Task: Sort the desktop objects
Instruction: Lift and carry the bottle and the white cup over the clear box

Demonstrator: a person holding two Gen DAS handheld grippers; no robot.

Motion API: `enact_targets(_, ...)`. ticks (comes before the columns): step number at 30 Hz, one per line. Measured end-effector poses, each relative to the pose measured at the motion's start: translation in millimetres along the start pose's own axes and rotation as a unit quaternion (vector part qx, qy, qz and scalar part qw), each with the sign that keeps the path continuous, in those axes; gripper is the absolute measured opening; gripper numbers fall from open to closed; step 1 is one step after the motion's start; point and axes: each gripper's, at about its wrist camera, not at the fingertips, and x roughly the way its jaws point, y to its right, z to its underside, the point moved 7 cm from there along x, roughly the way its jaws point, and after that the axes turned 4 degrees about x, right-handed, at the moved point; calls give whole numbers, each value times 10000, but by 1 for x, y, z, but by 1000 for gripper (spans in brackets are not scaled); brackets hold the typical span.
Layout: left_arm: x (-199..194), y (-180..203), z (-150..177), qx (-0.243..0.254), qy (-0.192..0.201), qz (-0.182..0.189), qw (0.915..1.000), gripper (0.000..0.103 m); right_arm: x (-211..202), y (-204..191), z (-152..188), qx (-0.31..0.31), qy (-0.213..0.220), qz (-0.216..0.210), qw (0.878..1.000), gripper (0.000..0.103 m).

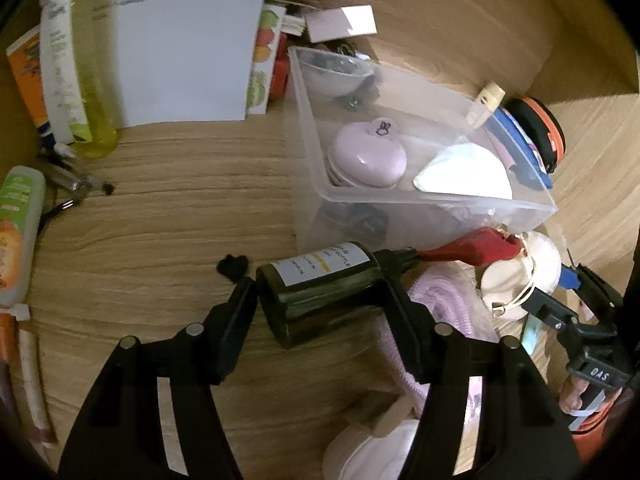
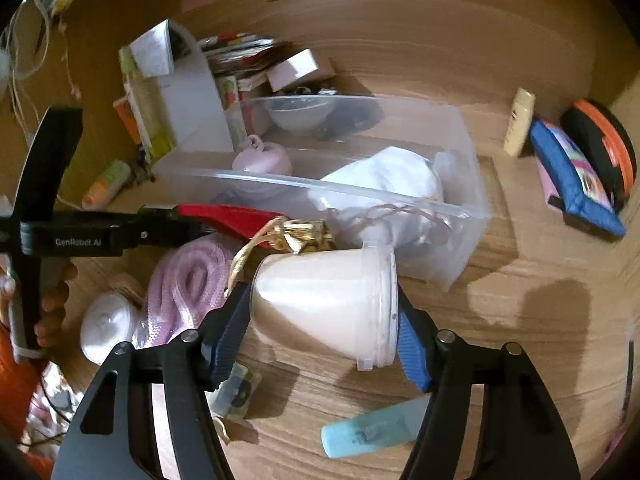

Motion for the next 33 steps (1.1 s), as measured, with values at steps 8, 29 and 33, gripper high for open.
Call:
enact_targets(8, -32, -14, 6, -123, 360, -301, 9988, 63, -24, 16, 0, 98, 265, 175, 9994, 63)
enact_targets(29, -117, 22, -14, 232, 1519, -804, 9849, 63, -84, 20, -54, 61, 1028, -40, 9947, 63)
enact_targets(33, -123, 32, -30, 352, 1635, -796, 9827, 63, -84, 16, -70, 17, 1144, -146, 9933, 63)
